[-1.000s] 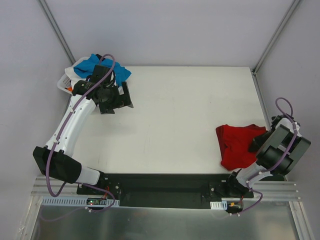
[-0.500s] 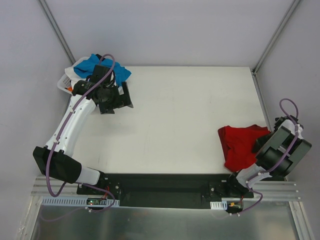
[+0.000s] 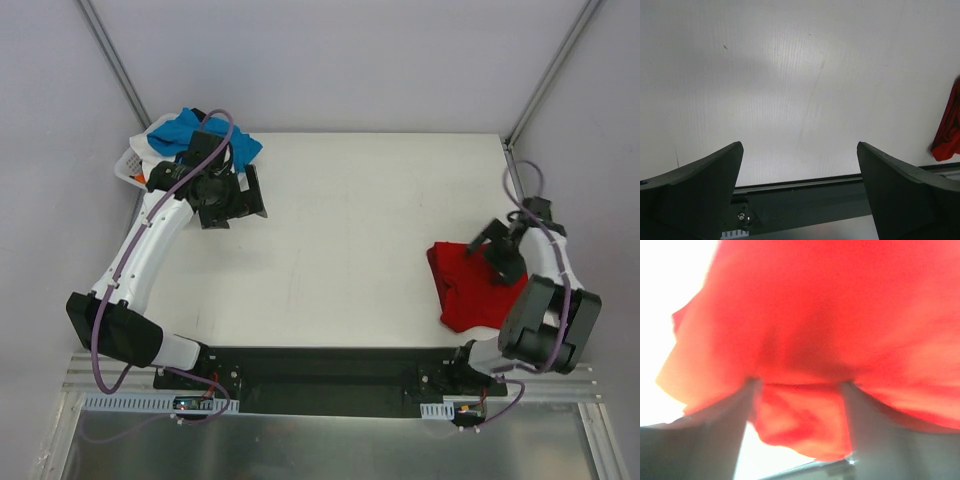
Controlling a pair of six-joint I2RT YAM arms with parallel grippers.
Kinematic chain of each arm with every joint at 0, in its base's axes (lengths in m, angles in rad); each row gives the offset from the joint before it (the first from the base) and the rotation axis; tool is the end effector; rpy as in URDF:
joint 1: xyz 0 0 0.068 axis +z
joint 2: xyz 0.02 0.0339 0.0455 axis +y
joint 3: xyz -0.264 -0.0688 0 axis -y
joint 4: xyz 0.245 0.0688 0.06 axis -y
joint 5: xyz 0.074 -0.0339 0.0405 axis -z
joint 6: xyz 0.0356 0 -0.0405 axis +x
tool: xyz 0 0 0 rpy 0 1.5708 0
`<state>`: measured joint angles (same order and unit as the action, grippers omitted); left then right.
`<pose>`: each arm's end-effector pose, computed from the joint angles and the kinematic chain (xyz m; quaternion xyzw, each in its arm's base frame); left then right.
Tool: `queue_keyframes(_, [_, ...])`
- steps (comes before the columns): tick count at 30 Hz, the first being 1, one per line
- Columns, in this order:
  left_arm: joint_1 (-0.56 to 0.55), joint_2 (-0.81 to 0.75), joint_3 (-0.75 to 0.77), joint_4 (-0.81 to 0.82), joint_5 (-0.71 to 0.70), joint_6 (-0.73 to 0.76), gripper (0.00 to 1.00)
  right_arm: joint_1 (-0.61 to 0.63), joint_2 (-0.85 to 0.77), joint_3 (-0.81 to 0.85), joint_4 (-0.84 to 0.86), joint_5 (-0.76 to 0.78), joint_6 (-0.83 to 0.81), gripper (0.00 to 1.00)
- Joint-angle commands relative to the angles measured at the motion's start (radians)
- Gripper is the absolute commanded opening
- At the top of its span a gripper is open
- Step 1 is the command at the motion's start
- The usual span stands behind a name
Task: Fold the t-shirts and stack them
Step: Grab the tshirt from the pile
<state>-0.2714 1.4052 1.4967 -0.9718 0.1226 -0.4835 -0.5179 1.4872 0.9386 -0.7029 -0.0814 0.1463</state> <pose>0.2730 -0.0805 0.3717 -0.0788 0.9361 -0.1781 0.2928 0.2383 -0.1325 0.1961 0.3155 0.9347 0.0101 0.1635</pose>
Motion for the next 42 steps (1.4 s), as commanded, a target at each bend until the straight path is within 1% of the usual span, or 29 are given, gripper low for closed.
queue_keyframes(1, [-0.020, 0.009, 0.057, -0.031, -0.148, 0.048, 0.99, 0.337, -0.218, 0.088, 0.069, -0.041, -0.027, 0.96])
queue_keyframes(2, [-0.019, 0.032, 0.068, -0.059, -0.295, 0.068, 0.99, 0.352, -0.223, 0.091, 0.065, -0.063, 0.010, 0.96])
queue_keyframes(3, [-0.019, 0.060, 0.077, -0.065, -0.352, 0.077, 0.99, 0.369, -0.223, 0.085, 0.060, -0.108, 0.025, 0.96])
queue_keyframes(5, [-0.012, 0.144, 0.080, -0.064, -0.412, 0.095, 0.99, 0.403, -0.234, 0.080, 0.054, -0.126, 0.035, 0.96])
queue_keyframes(6, [-0.003, 0.175, 0.079, -0.065, -0.432, 0.095, 0.99, 0.456, -0.242, 0.091, 0.034, -0.121, 0.029, 0.96])
queue_keyframes(7, [0.030, 0.231, 0.074, -0.064, -0.426, 0.092, 0.99, 0.485, -0.251, 0.100, 0.020, -0.121, 0.018, 0.96])
queue_keyframes(8, [0.052, 0.256, 0.077, -0.061, -0.414, 0.074, 0.99, 0.510, -0.255, 0.111, 0.004, -0.120, 0.010, 0.96])
queue_keyframes(9, [0.076, 0.277, 0.077, -0.039, -0.362, 0.066, 0.99, 0.551, -0.260, 0.124, -0.027, -0.130, -0.003, 0.96])
queue_keyframes(12, [0.158, 0.342, 0.089, 0.010, -0.249, 0.065, 0.99, 0.588, -0.266, 0.111, -0.069, -0.141, -0.010, 0.96])
queue_keyframes(13, [0.165, 0.374, 0.126, 0.018, -0.232, 0.069, 0.99, 0.588, -0.266, 0.083, -0.076, -0.130, -0.007, 0.96])
queue_keyframes(16, [0.172, 0.406, 0.206, 0.024, -0.201, 0.098, 0.99, 0.579, -0.263, 0.010, -0.090, -0.104, -0.010, 0.96])
queue_keyframes(17, [0.172, 0.411, 0.221, 0.024, -0.198, 0.109, 0.99, 0.576, -0.265, -0.006, -0.090, -0.107, -0.011, 0.98])
queue_keyframes(18, [0.172, 0.414, 0.237, 0.024, -0.196, 0.112, 0.99, 0.567, -0.266, -0.020, -0.084, -0.121, -0.011, 0.88])
queue_keyframes(20, [0.173, 0.429, 0.264, 0.024, -0.192, 0.126, 0.99, 0.556, -0.266, -0.052, -0.078, -0.124, -0.004, 0.65])
queue_keyframes(21, [0.178, 0.434, 0.272, 0.024, -0.192, 0.129, 0.99, 0.541, -0.265, -0.063, -0.067, -0.129, -0.002, 0.43])
queue_keyframes(22, [0.181, 0.449, 0.280, 0.025, -0.192, 0.132, 0.99, 0.532, -0.262, -0.070, -0.064, -0.130, 0.001, 0.33])
queue_keyframes(23, [0.185, 0.455, 0.281, 0.022, -0.190, 0.135, 0.99, 0.524, -0.251, -0.079, -0.061, -0.135, 0.004, 0.10])
queue_keyframes(24, [0.190, 0.463, 0.281, 0.024, -0.189, 0.137, 0.99, 0.519, -0.243, -0.083, -0.061, -0.138, 0.004, 0.01])
queue_keyframes(26, [0.207, 0.491, 0.281, 0.024, -0.189, 0.140, 0.99, 0.497, -0.232, -0.080, -0.060, -0.143, -0.002, 0.01])
queue_keyframes(29, [0.233, 0.529, 0.301, 0.025, -0.179, 0.149, 0.97, 0.496, -0.237, -0.057, -0.070, -0.156, -0.008, 0.02])
queue_keyframes(30, [0.238, 0.531, 0.324, 0.027, -0.179, 0.148, 0.97, 0.496, -0.239, -0.032, -0.076, -0.173, -0.008, 0.07])
queue_keyframes(31, [0.242, 0.540, 0.342, 0.028, -0.182, 0.151, 0.99, 0.496, -0.240, -0.018, -0.084, -0.182, -0.008, 0.19])
queue_keyframes(32, [0.247, 0.546, 0.365, 0.030, -0.187, 0.161, 0.99, 0.496, -0.240, -0.006, -0.092, -0.193, -0.007, 0.42])
queue_keyframes(33, [0.250, 0.552, 0.425, 0.031, -0.189, 0.167, 0.99, 0.496, -0.240, 0.023, -0.108, -0.211, -0.007, 0.47])
queue_keyframes(35, [0.259, 0.587, 0.496, 0.028, -0.176, 0.181, 0.99, 0.498, -0.240, 0.052, -0.131, -0.224, -0.011, 0.48])
queue_keyframes(39, [0.265, 0.620, 0.623, 0.031, -0.143, 0.163, 0.99, 0.504, -0.239, 0.097, -0.208, -0.239, -0.039, 0.46])
queue_keyframes(42, [0.265, 0.604, 0.651, 0.080, -0.150, 0.161, 0.99, 0.515, -0.232, 0.091, -0.239, -0.242, -0.065, 0.46])
